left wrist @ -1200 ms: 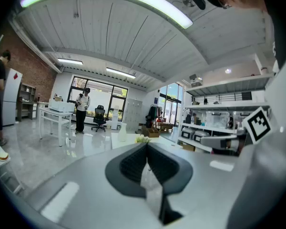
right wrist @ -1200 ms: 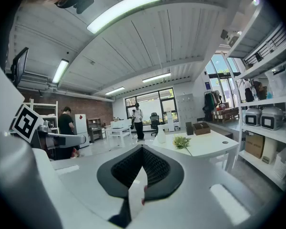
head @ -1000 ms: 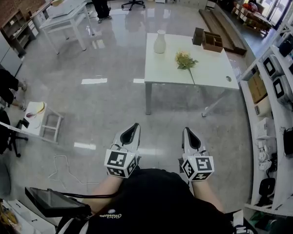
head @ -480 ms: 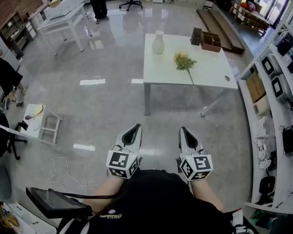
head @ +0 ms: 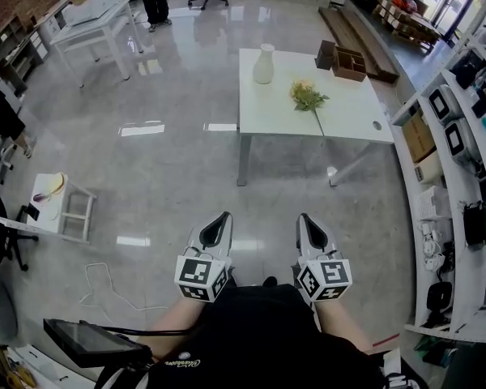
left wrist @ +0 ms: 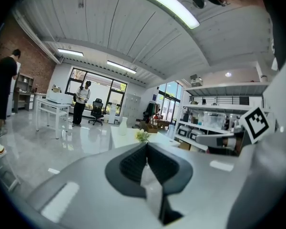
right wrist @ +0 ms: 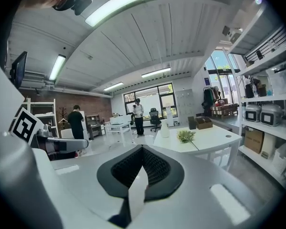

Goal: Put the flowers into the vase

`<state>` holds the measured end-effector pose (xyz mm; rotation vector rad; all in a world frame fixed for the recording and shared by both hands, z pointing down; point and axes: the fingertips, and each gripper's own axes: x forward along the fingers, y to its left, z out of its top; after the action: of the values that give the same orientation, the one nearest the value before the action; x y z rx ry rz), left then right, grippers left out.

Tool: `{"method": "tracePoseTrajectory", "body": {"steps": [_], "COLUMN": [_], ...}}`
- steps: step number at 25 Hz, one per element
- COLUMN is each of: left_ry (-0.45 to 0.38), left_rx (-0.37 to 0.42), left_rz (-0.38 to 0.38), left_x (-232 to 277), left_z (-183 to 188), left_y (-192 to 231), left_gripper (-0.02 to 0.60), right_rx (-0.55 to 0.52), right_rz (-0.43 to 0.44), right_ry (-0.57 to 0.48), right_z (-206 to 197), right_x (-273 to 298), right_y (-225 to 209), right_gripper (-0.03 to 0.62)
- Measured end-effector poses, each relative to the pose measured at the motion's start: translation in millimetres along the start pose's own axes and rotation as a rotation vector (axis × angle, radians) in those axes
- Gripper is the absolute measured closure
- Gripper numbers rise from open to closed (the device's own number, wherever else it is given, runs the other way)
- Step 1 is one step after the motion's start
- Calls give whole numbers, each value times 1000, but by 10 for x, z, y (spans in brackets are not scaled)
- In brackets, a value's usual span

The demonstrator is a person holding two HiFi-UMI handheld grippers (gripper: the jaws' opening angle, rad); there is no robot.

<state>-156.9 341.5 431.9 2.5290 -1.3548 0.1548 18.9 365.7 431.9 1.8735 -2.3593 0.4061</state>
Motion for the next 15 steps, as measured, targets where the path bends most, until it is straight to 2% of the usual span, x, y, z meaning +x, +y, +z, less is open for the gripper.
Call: {"method": "tracePoseTrajectory", "body": {"steps": [7, 15], "left_ry": [30, 41], "left_rx": [-10, -11], "left_rz": [-36, -46], "left_x": [-34, 120], "left_z": [-85, -70], "left_y": [210, 306], "left_gripper": [574, 574], "right_rx": [22, 25], "right_rz": [-49, -45], "right_ry": [6, 8], "right_z": [-93, -62], "right_x": [35, 221], "right_y": [149, 152], "right_gripper": [594, 595]}}
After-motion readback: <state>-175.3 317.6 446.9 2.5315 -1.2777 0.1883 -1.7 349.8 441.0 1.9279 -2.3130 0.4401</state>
